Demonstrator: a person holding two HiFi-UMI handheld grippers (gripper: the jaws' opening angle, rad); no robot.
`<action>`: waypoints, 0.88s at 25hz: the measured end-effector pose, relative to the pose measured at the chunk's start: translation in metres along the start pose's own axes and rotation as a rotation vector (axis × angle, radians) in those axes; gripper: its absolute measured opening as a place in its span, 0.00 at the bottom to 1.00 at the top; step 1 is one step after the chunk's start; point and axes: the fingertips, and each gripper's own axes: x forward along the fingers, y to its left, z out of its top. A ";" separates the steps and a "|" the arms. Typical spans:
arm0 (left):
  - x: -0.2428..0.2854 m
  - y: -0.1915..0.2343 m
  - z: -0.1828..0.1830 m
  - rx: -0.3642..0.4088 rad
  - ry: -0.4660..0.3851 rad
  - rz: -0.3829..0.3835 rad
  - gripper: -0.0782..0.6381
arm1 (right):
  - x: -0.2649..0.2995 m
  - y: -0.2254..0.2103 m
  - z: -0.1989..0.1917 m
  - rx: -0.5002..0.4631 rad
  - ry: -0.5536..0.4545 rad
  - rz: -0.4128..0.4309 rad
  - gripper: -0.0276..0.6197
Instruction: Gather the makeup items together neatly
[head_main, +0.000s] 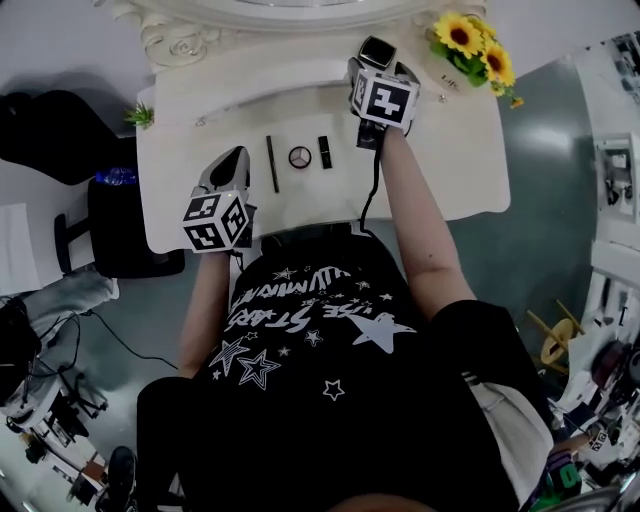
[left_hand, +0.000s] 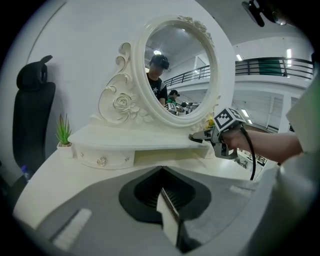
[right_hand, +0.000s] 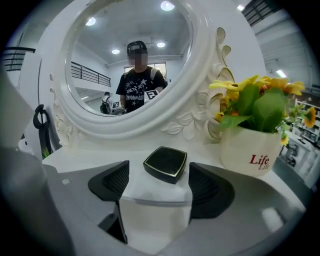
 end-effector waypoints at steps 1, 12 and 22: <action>0.001 0.003 0.000 -0.002 0.003 0.002 0.11 | 0.004 -0.001 0.001 0.000 0.006 -0.014 0.64; 0.010 0.031 0.002 -0.024 0.028 0.009 0.11 | 0.031 -0.013 0.004 0.000 0.067 -0.162 0.66; 0.013 0.038 0.002 -0.026 0.039 -0.005 0.11 | 0.035 -0.017 0.004 0.030 0.086 -0.186 0.63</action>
